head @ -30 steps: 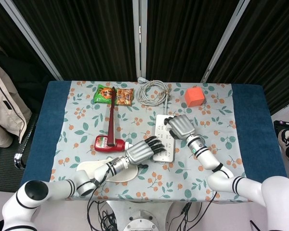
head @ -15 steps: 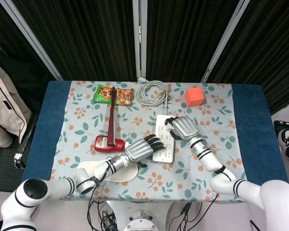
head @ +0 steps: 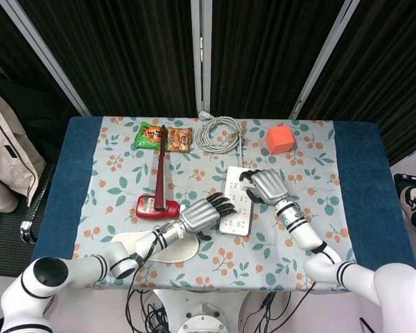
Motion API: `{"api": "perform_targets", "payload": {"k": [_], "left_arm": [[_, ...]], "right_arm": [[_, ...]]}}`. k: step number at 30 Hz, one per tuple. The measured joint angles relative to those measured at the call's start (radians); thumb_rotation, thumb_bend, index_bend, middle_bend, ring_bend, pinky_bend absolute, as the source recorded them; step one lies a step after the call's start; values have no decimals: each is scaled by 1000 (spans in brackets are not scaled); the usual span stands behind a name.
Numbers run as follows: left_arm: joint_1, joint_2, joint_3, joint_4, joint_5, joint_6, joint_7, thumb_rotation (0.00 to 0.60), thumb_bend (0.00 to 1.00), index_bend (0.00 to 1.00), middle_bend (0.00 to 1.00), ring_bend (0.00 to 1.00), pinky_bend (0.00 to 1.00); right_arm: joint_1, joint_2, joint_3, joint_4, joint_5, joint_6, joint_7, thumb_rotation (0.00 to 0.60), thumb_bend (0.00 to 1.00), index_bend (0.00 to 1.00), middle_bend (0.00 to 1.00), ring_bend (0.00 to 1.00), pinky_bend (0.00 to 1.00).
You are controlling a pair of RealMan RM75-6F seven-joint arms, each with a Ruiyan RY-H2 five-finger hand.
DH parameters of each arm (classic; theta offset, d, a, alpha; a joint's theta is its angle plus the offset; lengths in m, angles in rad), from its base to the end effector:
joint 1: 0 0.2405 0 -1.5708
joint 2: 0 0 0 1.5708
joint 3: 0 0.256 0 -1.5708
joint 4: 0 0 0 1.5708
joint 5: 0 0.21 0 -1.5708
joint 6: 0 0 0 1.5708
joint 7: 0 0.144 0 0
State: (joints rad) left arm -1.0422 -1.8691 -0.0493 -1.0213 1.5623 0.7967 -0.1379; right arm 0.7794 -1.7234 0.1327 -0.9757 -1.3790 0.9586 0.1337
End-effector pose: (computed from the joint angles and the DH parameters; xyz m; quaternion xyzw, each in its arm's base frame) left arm -0.0635 0.3385 -0.1303 -0.8669 -0.2627 -0.3747 0.1974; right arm -0.1835 -0.3853 -0.0362 0.7308 -0.3714 0.4129 0.3969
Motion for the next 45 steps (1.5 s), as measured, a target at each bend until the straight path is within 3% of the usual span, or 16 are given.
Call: {"api": "perform_targets", "payload": {"k": [16, 23, 25, 29, 30, 33, 35, 38, 45], "left_arm": [[1, 0, 0, 4, -9, 0, 1, 600, 74, 131, 146, 60, 69], [15, 32, -8, -39, 3, 67, 14, 600, 74, 131, 146, 60, 69], [27, 54, -14, -64, 5, 100, 22, 600, 74, 131, 146, 59, 69], [69, 118, -30, -128, -4, 176, 49, 600, 72, 131, 146, 59, 69], [88, 143, -35, -150, -11, 200, 61, 600, 72, 131, 146, 59, 69], [142, 206, -46, -202, -43, 256, 94, 600, 71, 131, 146, 59, 68], [177, 246, -51, -233, -70, 282, 112, 600, 70, 131, 146, 60, 68], [238, 310, -58, -280, -120, 315, 138, 600, 70, 131, 146, 60, 68], [384, 447, -64, -383, -215, 420, 181, 600, 70, 131, 146, 59, 68]], "right_arm": [[-30, -5, 9, 12, -27, 56, 59, 600, 708, 1000, 753, 587, 568], [-46, 65, 34, -61, -13, 78, 50, 600, 699, 994, 745, 577, 565], [-50, 102, 39, -103, 18, 49, 24, 600, 667, 920, 714, 556, 541], [-53, 184, 45, -198, 126, -58, -72, 600, 510, 651, 592, 434, 441], [-52, 206, 47, -224, 170, -94, -104, 600, 456, 553, 549, 390, 414], [-46, 251, 48, -278, 286, -177, -179, 600, 282, 115, 319, 177, 283], [-41, 270, 48, -304, 345, -212, -225, 600, 223, 11, 201, 80, 215], [-34, 296, 51, -343, 398, -230, -271, 600, 180, 0, 92, 8, 153], [-54, 345, 53, -403, 383, -146, -297, 600, 215, 0, 22, 0, 119]]}}
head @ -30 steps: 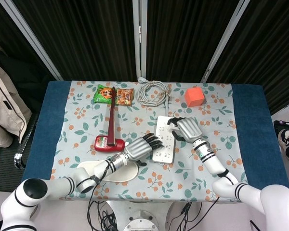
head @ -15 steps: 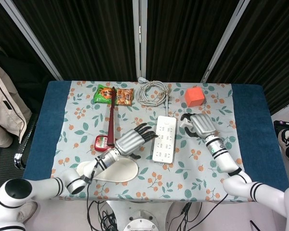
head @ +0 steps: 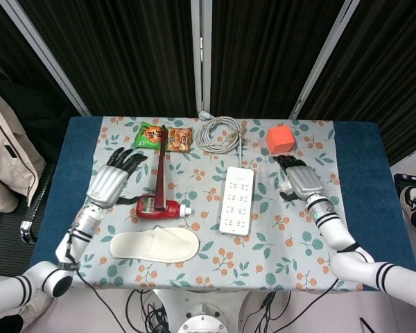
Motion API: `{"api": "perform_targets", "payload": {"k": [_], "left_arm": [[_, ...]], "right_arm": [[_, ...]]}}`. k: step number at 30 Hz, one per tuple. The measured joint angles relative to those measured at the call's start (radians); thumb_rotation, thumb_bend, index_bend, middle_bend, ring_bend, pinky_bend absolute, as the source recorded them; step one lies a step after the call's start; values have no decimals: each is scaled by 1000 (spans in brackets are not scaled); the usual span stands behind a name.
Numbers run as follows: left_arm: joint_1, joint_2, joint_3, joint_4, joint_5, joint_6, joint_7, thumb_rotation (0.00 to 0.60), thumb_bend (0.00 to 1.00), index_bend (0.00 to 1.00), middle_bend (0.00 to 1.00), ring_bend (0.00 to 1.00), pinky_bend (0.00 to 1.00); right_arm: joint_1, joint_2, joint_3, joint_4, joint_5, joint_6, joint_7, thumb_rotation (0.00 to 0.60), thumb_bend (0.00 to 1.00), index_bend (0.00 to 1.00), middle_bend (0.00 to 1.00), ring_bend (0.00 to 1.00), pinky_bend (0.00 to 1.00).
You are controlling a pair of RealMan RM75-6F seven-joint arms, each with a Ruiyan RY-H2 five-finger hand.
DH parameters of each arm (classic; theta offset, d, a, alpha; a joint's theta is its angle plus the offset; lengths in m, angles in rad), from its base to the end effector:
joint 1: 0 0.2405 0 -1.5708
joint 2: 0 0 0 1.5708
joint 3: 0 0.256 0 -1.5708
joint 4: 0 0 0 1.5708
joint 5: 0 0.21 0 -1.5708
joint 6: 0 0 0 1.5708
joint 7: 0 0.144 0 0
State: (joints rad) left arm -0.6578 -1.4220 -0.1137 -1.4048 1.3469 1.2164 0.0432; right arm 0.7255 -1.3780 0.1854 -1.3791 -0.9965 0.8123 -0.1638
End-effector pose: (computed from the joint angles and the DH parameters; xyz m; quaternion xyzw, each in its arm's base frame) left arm -0.1872 0.3460 0.0569 -0.6886 -0.3260 -0.4655 0.4503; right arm -0.2180 -0.3807 0.0452 0.6941 -0.4504 0.3167 0.4637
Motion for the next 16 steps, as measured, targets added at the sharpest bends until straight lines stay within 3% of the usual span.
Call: {"api": "perform_targets", "payload": {"k": [8, 16], "left_arm": [[175, 133, 26, -70, -63, 141, 52, 600, 69, 131, 146, 60, 68], [354, 194, 76, -152, -76, 315, 107, 600, 70, 131, 146, 59, 64]], "right_arm": [[-128, 84, -34, -127, -98, 253, -11, 600, 239, 0, 128, 0, 119], [-381, 162, -130, -266, -286, 630, 16, 600, 250, 0, 137, 0, 119]]}}
